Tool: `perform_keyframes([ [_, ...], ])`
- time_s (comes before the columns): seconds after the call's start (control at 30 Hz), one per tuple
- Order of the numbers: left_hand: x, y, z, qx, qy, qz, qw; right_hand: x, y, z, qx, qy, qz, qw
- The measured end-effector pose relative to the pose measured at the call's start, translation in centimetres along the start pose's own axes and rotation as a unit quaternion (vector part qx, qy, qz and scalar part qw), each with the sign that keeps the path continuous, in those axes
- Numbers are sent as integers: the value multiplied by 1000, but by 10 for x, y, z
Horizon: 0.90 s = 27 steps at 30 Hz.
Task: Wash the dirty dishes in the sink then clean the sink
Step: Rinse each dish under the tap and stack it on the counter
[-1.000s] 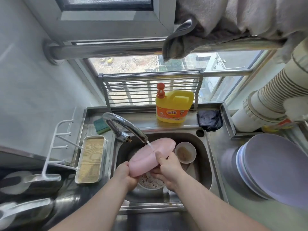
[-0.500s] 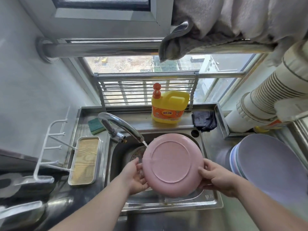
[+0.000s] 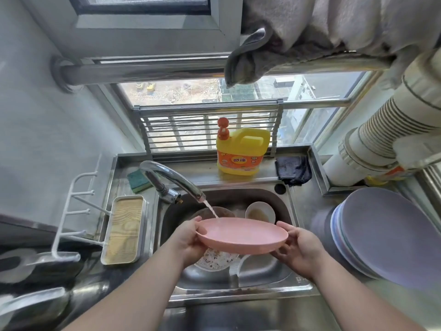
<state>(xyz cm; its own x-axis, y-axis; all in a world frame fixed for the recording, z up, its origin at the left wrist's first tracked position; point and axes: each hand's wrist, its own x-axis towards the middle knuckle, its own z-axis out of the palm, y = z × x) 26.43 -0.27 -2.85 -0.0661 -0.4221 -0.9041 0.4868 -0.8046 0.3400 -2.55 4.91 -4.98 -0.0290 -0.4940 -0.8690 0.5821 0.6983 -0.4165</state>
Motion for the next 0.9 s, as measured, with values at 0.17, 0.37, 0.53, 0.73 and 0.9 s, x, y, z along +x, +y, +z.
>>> perform_keyframes([
  [0.17, 0, -3, -25, 17, -24, 56, 998, 13, 20, 30, -136, -2, 2, 991],
  [0.37, -13, -3, -47, -30, -5, 109, 994, 30, 46, 80, -334, 48, -57, 940],
  [0.53, -30, -2, -71, -81, 14, 83, 993, 48, 66, 121, -219, 64, -52, 972],
  [0.73, -30, -8, -80, -74, 82, 125, 986, 41, 74, 144, -220, 57, -149, 962],
  [0.9, -18, -29, -54, -93, 125, 39, 987, 24, 45, 129, -237, 36, -250, 938],
])
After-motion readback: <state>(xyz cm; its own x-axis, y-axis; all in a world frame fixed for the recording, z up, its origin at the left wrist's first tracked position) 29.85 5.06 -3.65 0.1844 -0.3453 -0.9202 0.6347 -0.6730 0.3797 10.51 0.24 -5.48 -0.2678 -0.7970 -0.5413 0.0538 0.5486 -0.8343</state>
